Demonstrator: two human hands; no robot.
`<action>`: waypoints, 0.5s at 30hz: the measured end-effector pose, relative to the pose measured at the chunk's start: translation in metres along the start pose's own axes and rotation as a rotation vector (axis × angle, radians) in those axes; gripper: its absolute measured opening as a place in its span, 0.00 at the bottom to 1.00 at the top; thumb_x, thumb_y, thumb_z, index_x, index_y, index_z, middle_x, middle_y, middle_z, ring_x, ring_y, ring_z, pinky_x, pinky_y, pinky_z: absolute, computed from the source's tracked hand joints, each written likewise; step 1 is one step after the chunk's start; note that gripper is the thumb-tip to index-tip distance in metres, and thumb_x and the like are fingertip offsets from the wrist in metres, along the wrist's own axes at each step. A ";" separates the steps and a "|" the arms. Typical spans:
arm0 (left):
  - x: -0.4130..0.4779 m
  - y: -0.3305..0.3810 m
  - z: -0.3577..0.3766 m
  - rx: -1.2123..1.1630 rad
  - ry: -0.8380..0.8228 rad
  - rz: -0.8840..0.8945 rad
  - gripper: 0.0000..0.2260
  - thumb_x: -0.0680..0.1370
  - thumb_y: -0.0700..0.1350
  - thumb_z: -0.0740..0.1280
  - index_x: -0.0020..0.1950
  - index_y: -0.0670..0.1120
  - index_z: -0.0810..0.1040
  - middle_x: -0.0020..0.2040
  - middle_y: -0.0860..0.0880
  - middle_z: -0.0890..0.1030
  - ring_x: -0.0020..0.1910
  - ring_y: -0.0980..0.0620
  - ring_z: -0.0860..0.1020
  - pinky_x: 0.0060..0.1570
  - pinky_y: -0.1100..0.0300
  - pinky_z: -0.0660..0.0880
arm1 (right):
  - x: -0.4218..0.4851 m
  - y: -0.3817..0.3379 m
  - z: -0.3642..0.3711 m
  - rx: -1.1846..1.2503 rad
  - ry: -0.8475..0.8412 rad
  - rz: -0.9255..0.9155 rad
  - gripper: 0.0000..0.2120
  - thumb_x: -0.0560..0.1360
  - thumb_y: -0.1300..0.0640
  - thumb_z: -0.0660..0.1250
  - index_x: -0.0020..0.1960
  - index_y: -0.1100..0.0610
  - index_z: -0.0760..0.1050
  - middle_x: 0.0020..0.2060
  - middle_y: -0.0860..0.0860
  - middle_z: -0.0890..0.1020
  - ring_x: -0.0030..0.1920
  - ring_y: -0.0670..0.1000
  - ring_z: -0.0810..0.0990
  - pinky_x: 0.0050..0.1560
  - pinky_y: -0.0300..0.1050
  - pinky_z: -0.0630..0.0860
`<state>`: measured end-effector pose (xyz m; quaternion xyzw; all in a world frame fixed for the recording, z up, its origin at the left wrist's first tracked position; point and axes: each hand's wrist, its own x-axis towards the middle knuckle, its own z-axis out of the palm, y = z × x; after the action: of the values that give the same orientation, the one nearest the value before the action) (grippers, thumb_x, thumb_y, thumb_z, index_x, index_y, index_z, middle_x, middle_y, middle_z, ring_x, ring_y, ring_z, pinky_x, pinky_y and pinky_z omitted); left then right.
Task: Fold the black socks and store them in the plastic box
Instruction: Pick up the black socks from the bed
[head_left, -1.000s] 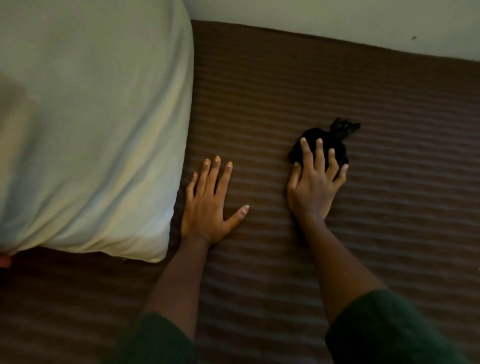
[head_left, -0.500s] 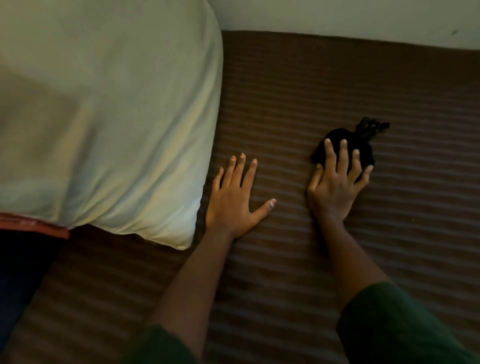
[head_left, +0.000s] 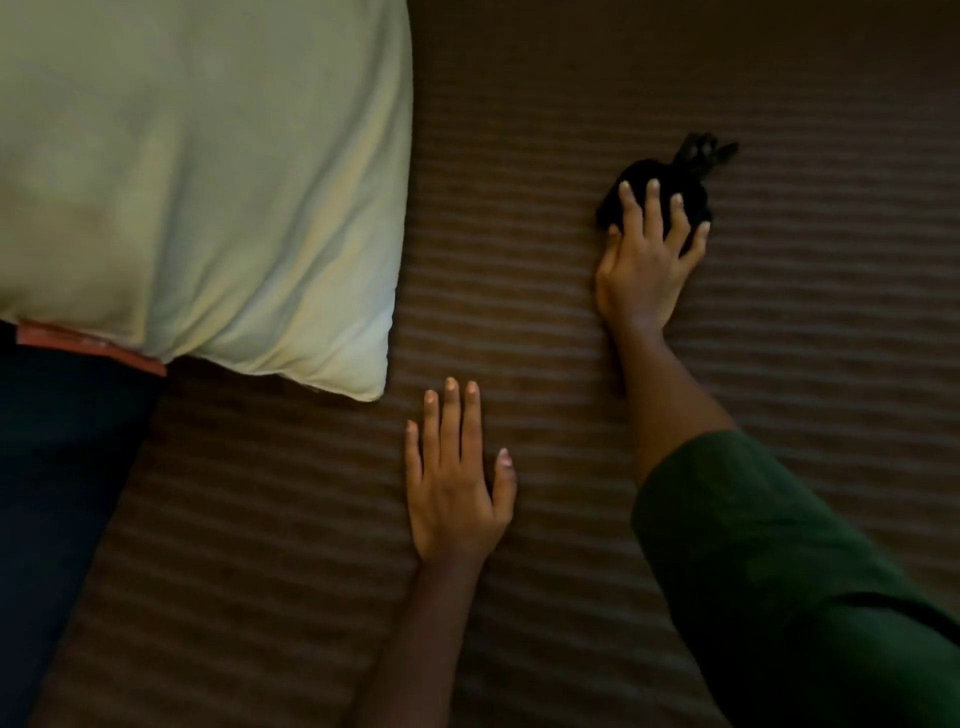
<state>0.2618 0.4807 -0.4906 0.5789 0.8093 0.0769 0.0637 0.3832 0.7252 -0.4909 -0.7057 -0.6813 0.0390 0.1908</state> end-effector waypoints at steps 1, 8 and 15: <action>-0.002 -0.003 0.002 0.004 0.005 0.007 0.29 0.77 0.55 0.53 0.76 0.46 0.60 0.76 0.46 0.63 0.75 0.47 0.60 0.73 0.50 0.53 | -0.003 0.000 -0.006 0.054 -0.008 0.011 0.22 0.80 0.53 0.52 0.74 0.48 0.60 0.74 0.51 0.64 0.75 0.56 0.58 0.75 0.62 0.48; -0.003 -0.008 0.008 0.011 0.057 0.012 0.29 0.77 0.55 0.52 0.77 0.47 0.59 0.76 0.45 0.62 0.75 0.46 0.60 0.73 0.49 0.53 | -0.121 -0.015 -0.062 0.412 0.069 0.114 0.22 0.78 0.59 0.55 0.72 0.53 0.65 0.72 0.54 0.68 0.75 0.54 0.60 0.75 0.60 0.49; -0.001 -0.002 0.004 0.050 0.029 0.004 0.30 0.76 0.56 0.53 0.77 0.46 0.58 0.77 0.44 0.61 0.76 0.46 0.60 0.72 0.47 0.53 | -0.205 -0.002 -0.038 -0.042 -0.045 0.003 0.29 0.74 0.57 0.56 0.74 0.45 0.59 0.74 0.53 0.65 0.73 0.56 0.59 0.69 0.67 0.56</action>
<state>0.2610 0.4793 -0.4952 0.5806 0.8107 0.0649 0.0373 0.3793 0.5171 -0.4966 -0.7096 -0.6849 0.0410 0.1605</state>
